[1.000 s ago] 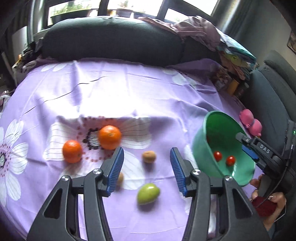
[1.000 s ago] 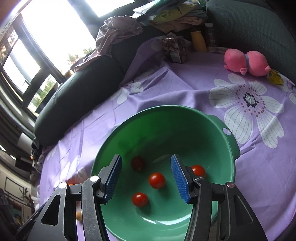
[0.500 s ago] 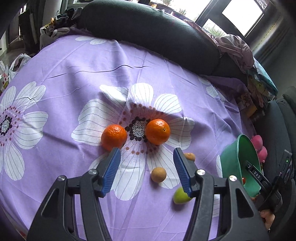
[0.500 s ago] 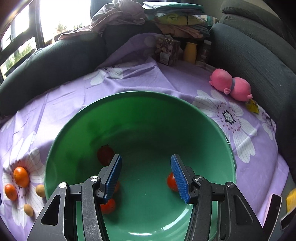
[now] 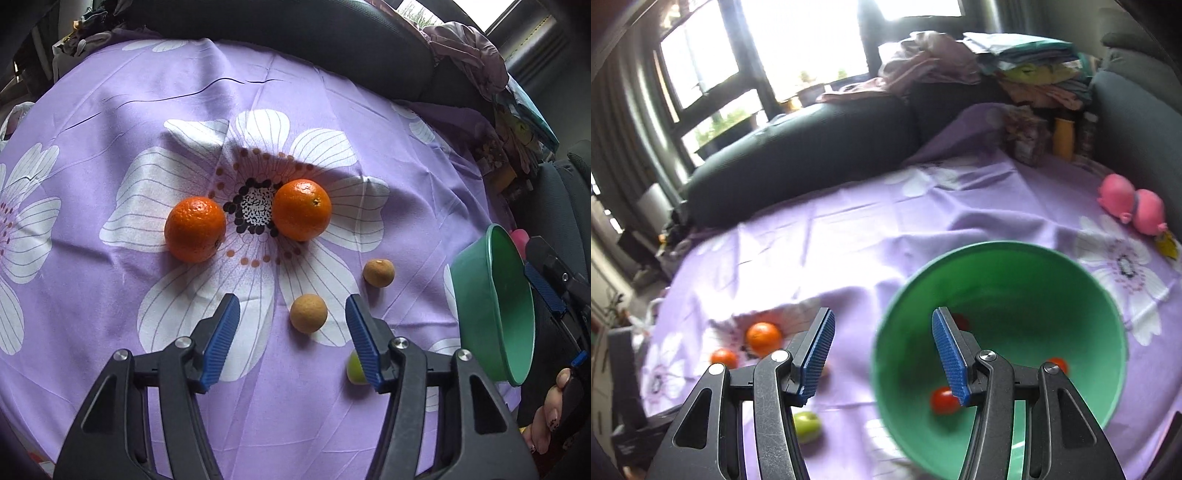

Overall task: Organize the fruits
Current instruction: 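Move both open grippers back toward the remaining fruits, then grasp a small tan round fruit with the left gripper while the right grasps the brown kiwi, then lift both held fruits and carry them over the green bowl, then lower into the bowl and open the left gripper while the right releases its fruit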

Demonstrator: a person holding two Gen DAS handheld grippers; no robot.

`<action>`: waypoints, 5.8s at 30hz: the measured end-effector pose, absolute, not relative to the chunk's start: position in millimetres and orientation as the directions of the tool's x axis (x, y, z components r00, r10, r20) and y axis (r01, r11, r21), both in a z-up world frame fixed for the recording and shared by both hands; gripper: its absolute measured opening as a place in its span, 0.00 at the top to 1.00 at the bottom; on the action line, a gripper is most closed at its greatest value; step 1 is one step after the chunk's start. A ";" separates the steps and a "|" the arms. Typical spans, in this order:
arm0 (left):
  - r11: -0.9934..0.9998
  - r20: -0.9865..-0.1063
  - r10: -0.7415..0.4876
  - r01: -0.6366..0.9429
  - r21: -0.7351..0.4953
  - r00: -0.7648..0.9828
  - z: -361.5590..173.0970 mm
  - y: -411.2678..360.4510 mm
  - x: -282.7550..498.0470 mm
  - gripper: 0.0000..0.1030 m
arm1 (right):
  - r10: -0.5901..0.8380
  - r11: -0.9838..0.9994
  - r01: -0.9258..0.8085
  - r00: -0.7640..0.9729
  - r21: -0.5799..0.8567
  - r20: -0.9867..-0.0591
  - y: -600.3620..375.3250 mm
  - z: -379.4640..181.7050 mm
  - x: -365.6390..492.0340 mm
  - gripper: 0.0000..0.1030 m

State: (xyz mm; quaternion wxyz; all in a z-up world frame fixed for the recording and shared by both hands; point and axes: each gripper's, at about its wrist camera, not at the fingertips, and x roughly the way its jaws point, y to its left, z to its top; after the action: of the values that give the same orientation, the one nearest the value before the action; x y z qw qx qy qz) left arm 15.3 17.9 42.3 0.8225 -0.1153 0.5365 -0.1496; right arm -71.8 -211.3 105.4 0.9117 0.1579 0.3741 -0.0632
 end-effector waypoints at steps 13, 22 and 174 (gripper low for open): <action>0.907 -0.853 -0.421 0.124 -0.402 0.308 25.9 8.6 19.0 0.68 | 0.186 0.955 0.105 0.517 0.277 -0.836 -159.4 48.0 -18.9 0.69; 0.917 -0.866 -0.399 0.122 -0.380 0.301 20.6 1.4 19.0 0.72 | 0.159 0.957 0.148 0.449 0.248 -0.879 -162.7 26.4 -6.4 0.69; 0.618 -0.732 -0.649 0.705 -0.347 0.208 72.0 -192.7 -39.5 0.75 | -0.257 0.686 0.665 0.600 0.294 -0.757 -331.8 89.5 -143.6 0.71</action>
State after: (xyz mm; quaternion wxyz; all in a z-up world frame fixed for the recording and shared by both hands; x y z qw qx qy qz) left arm -39.5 -192.7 72.0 0.7766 0.0312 0.4539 -0.4358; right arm -143.6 -331.8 89.5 0.8469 0.2876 0.3547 -0.2723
